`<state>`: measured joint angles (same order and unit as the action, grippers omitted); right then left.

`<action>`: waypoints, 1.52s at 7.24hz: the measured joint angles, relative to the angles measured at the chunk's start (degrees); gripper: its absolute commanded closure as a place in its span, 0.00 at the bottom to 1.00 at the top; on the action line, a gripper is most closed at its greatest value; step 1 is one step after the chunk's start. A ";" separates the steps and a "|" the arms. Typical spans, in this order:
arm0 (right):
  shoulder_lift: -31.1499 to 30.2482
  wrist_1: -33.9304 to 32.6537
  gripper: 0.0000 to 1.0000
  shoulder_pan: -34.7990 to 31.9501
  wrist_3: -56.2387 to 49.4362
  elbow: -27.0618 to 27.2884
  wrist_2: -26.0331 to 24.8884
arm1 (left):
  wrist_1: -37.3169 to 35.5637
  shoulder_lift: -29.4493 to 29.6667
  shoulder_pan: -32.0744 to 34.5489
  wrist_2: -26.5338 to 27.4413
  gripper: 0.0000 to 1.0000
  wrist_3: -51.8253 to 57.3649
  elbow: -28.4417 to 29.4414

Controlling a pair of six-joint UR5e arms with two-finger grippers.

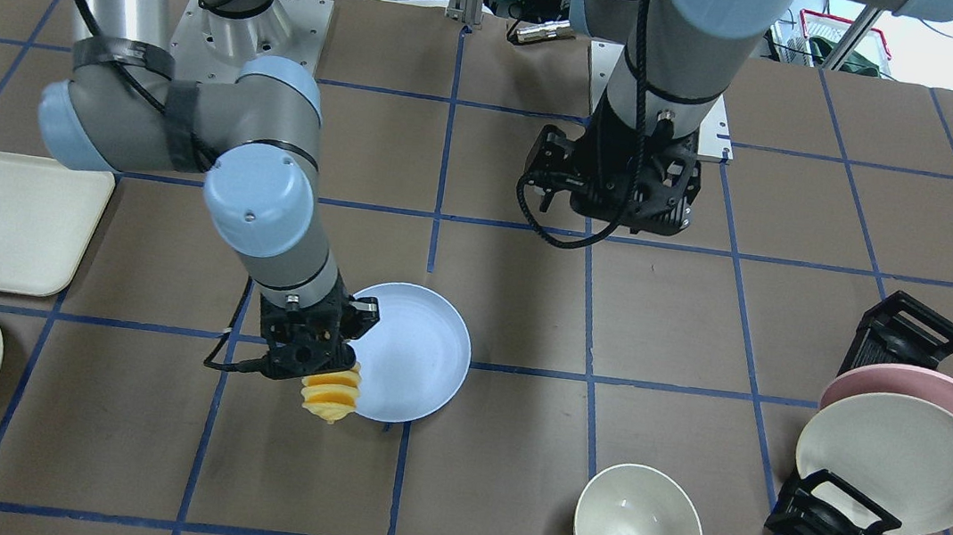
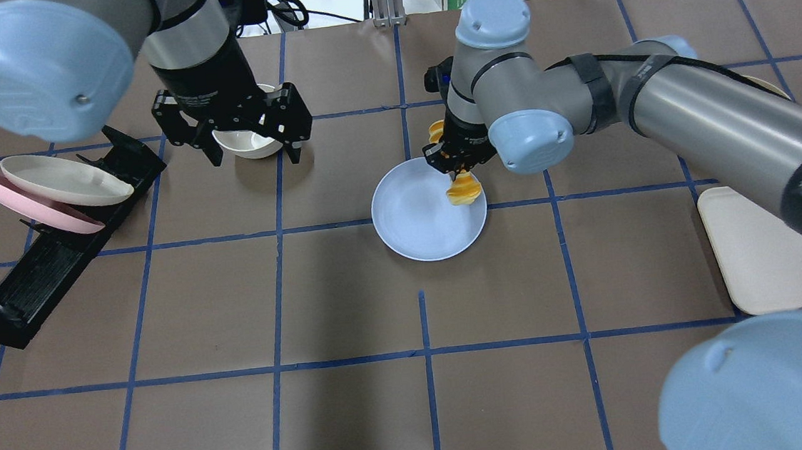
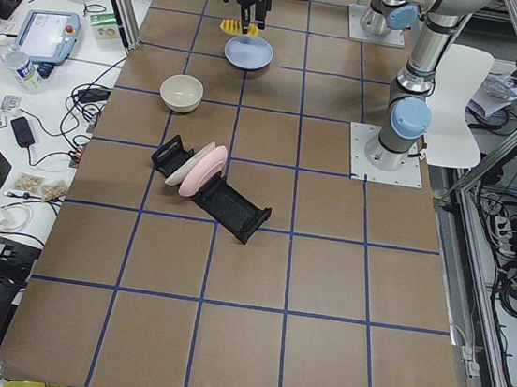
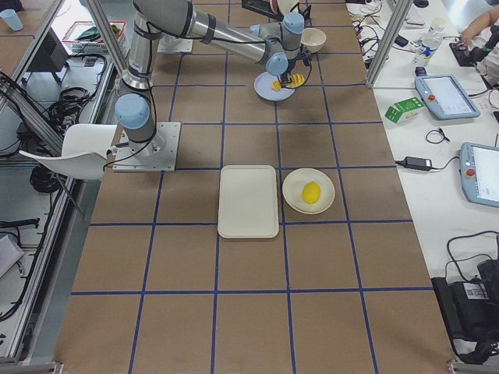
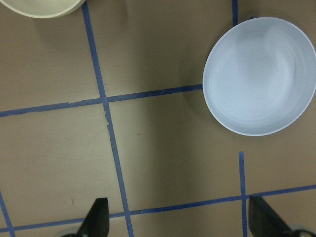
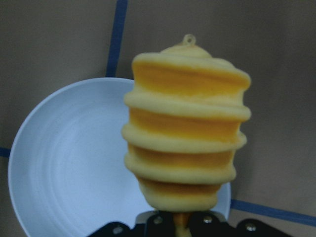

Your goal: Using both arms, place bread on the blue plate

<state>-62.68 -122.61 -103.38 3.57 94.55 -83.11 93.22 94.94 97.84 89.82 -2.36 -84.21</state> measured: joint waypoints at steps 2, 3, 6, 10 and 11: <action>2.27 -1.42 1.00 -2.39 6.38 0.48 3.37 | -0.04 -1.90 -2.54 0.22 0.00 0.11 0.14; 2.47 -1.38 0.84 -2.83 9.14 0.86 5.20 | -0.10 -2.34 -3.37 0.18 0.00 0.16 0.33; 2.45 -1.89 0.00 -3.09 11.21 3.38 5.81 | -0.14 -2.57 -4.21 0.10 0.00 0.25 0.83; 1.10 3.74 0.00 -0.70 11.20 -4.23 5.51 | -0.23 -2.63 -4.19 0.16 0.00 -0.38 1.10; 0.14 9.95 0.00 1.30 10.80 -8.27 4.55 | -0.46 -2.53 -4.01 0.10 0.00 -0.45 1.07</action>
<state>-62.55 -112.66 -102.07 14.36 86.28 -78.56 92.76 92.41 93.83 89.92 -2.81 -83.14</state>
